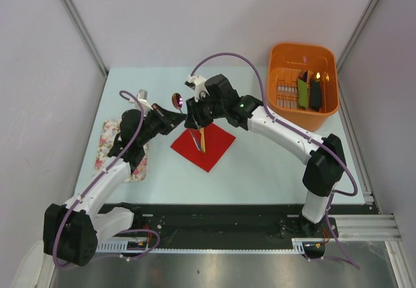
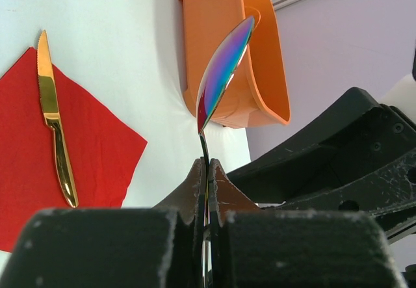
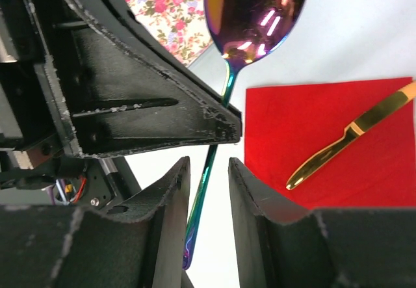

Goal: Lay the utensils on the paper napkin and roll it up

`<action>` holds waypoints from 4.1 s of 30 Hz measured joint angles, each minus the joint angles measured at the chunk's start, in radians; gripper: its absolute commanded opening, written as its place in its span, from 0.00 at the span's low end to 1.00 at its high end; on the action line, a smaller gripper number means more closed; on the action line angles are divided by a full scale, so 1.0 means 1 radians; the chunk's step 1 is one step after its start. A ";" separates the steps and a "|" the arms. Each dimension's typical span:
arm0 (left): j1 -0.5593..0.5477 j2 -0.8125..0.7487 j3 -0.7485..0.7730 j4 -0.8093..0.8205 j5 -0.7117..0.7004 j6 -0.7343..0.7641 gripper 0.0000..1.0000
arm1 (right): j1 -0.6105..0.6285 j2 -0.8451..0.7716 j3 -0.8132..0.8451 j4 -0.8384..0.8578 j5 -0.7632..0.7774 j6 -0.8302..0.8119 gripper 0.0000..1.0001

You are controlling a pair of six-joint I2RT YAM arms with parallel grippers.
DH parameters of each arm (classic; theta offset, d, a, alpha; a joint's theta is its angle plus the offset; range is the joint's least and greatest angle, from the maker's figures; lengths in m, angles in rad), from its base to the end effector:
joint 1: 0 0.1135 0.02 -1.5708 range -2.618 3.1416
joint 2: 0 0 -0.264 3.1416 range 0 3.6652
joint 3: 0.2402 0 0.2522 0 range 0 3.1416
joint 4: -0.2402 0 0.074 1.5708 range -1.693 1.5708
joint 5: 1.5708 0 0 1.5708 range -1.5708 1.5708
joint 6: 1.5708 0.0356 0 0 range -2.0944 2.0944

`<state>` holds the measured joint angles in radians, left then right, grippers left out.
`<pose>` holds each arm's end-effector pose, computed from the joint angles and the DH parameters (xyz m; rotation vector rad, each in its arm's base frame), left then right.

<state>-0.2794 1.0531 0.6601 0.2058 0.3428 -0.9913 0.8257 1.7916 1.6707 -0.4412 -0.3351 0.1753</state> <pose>0.2315 -0.0789 0.2845 -0.4057 1.8709 -1.1956 0.2757 0.3161 0.3437 -0.9131 2.0541 0.9249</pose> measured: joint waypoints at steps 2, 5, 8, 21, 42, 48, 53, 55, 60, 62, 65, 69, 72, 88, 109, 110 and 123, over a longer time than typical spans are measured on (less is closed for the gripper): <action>0.000 0.000 -0.003 0.003 0.000 -0.003 0.00 | 0.000 0.000 0.000 -0.002 0.014 0.000 0.31; 0.000 0.000 -0.008 0.005 0.000 -0.004 0.00 | 0.000 0.000 0.002 -0.003 0.024 0.001 0.29; 0.000 0.000 -0.010 0.009 0.000 -0.004 0.00 | 0.000 0.000 0.002 -0.003 0.023 0.007 0.27; 0.000 0.000 -0.010 0.009 0.000 -0.007 0.00 | 0.000 0.023 0.005 -0.002 0.000 0.021 0.10; 0.143 -0.061 0.004 -0.253 0.026 0.173 0.86 | -0.171 0.034 -0.150 0.028 0.074 0.163 0.00; 0.177 -0.114 0.004 -0.307 0.018 0.271 0.87 | -0.169 0.128 -0.152 0.039 0.119 0.253 0.00; 0.192 -0.132 0.004 -0.329 0.005 0.319 0.87 | -0.169 0.222 -0.152 0.047 0.138 0.315 0.00; 0.193 -0.133 0.004 -0.329 0.002 0.327 0.88 | -0.170 0.249 -0.151 0.051 0.140 0.334 0.00; 0.194 -0.133 0.004 -0.327 0.001 0.335 0.87 | -0.176 0.309 -0.139 0.061 0.140 0.378 0.00; 0.195 -0.133 0.003 -0.322 0.001 0.336 0.87 | -0.176 0.328 -0.127 0.067 0.140 0.394 0.00; 0.195 -0.134 -0.002 -0.312 0.002 0.335 0.88 | -0.176 0.353 -0.105 0.078 0.139 0.410 0.00; 0.196 -0.134 -0.011 -0.299 0.002 0.335 0.88 | -0.177 0.375 -0.072 0.087 0.139 0.428 0.00; 0.197 -0.134 -0.011 -0.291 0.002 0.335 0.88 | -0.177 0.387 -0.054 0.096 0.139 0.436 0.00; 0.204 -0.133 -0.032 -0.268 0.005 0.319 0.86 | -0.180 0.425 -0.035 0.104 0.135 0.460 0.00; 0.208 -0.131 -0.060 -0.267 0.010 0.310 0.85 | -0.135 0.421 -0.006 0.101 0.151 0.506 0.00; 0.208 -0.131 -0.061 -0.267 0.011 0.310 0.85 | -0.132 0.422 0.001 0.100 0.153 0.507 0.00; 0.209 -0.129 -0.064 -0.256 0.027 0.309 0.85 | -0.148 0.422 0.026 0.073 0.178 0.484 0.00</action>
<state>-0.0708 0.9241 0.5961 -0.0505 0.3702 -0.6823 0.6773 2.2131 1.6966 -0.3679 -0.1574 0.6598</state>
